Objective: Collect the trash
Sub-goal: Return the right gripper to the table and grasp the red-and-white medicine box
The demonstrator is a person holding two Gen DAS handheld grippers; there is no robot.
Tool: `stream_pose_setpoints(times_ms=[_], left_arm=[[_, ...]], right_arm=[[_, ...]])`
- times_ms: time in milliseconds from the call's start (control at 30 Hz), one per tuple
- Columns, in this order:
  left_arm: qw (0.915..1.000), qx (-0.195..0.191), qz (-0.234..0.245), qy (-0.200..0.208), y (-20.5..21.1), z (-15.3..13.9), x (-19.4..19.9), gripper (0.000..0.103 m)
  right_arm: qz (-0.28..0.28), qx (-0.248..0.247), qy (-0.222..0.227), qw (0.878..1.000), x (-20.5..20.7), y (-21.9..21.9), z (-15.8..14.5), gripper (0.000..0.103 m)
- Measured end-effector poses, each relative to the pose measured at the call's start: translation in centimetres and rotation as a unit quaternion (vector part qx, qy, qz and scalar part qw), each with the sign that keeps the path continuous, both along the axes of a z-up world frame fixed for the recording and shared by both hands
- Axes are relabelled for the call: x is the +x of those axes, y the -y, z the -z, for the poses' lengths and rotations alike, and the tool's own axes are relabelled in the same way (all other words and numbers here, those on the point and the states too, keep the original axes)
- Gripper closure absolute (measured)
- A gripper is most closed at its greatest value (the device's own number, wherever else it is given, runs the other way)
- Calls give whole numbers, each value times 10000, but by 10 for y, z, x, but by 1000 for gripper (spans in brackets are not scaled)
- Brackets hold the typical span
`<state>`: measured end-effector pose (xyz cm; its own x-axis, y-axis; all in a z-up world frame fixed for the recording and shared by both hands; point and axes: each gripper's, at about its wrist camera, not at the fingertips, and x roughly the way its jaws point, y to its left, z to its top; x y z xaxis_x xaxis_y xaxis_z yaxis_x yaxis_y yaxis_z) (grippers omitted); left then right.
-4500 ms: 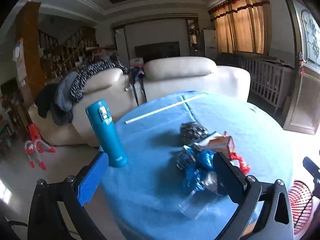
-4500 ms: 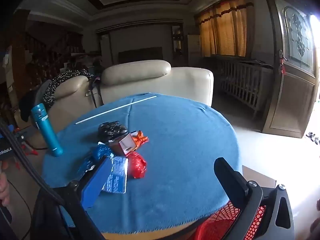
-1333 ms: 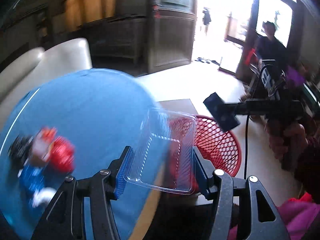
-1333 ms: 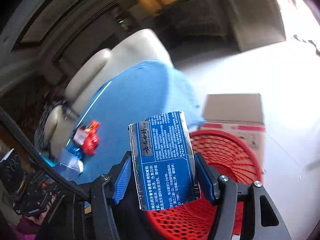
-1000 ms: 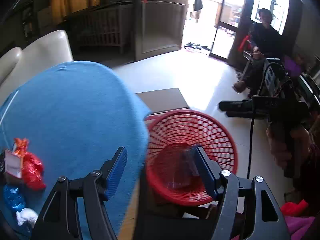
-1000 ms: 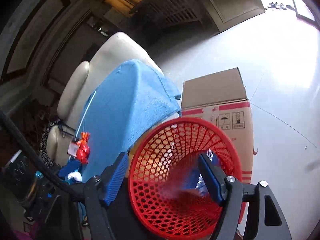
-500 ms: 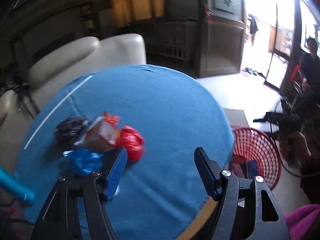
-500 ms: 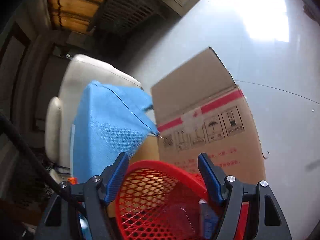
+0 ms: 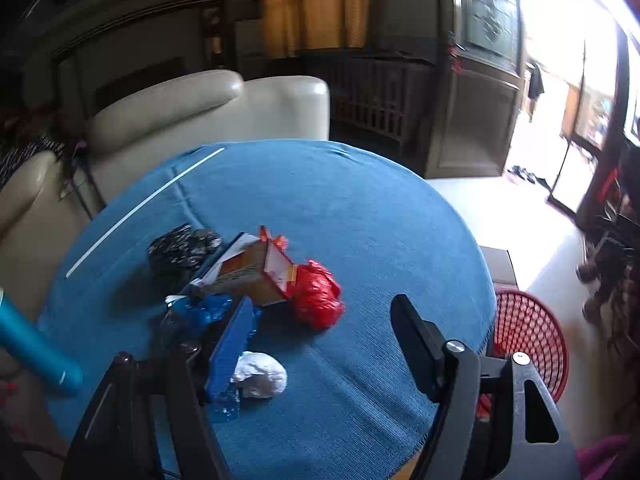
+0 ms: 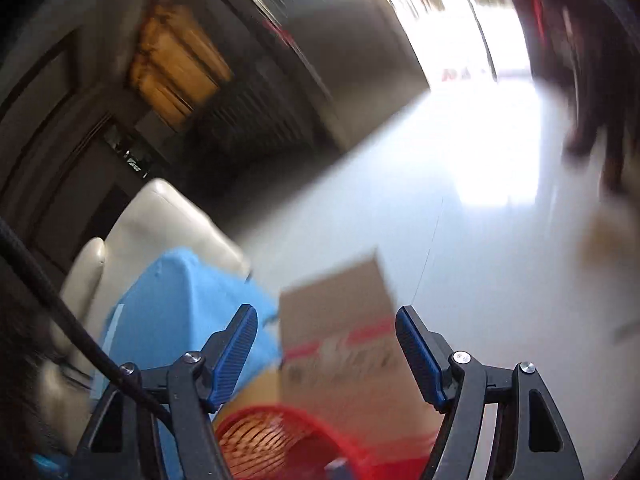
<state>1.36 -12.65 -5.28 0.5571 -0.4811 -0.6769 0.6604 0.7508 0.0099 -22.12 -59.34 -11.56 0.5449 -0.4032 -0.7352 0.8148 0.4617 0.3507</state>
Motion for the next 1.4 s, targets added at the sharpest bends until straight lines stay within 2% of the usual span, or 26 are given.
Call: stream_pose_setpoints(times_ms=[33,67,100,167,267,333,467,533,567,700,833,900,1000,1133,1167,1200,1300,1400], left_arm=[[9999,-21,-113,-10,-3,-1,2,27],[9996,-15,-267,3,-8,-2,5,27],[9991,3,-425,10,-14,-2,8,27],[9971,83,-754,24,-31,0,14,27],[9928,282,-1166,16,-61,7,18,25],[9898,375,-1372,-84,-83,17,20,25],[9825,413,-1760,-443,-124,39,25,25],[9801,332,-1832,-689,-134,48,29,25],[9788,277,-1868,-796,-140,52,31,25],[9779,69,-1904,-864,-148,52,39,25],[9789,-148,-1809,-936,-151,47,53,25],[9811,-142,-1718,-880,-150,47,67,24],[9840,73,-1549,-878,-144,56,90,24],[9846,245,-1096,-1341,-138,81,120,24],[9841,313,-1081,-1377,-137,86,126,24],[9837,356,-1071,-1399,-136,89,130,24],[9845,340,-911,-1460,-127,93,141,24],[9837,279,-868,-1552,-118,94,158,24]], right_arm=[[-232,-403,-57,9989,6,-13,-20,28],[-478,-602,-52,9970,15,-27,-32,28],[-691,-665,-38,9954,23,-37,-37,28],[-1446,-404,206,9884,56,-69,-36,28],[-2710,106,328,9620,119,-129,-18,28],[-3277,433,357,9431,152,-161,-6,28],[-4370,1058,323,8926,226,-234,18,28],[-4724,957,263,8758,257,-260,22,28],[-4821,877,241,8714,270,-266,24,28],[-5372,375,-32,8426,321,-298,25,28],[-5870,-28,-383,8087,375,-332,38,28],[-6026,-14,-504,7964,391,-340,47,28],[-6183,68,-677,7830,406,-352,57,28],[-6306,187,-816,7716,418,-364,76,29],[-6328,261,-842,7692,418,-365,80,34],[-6338,230,-864,7683,417,-367,82,45],[-6351,211,-736,7687,408,-366,78,51],[-6213,212,-662,7805,399,-360,75,53]])
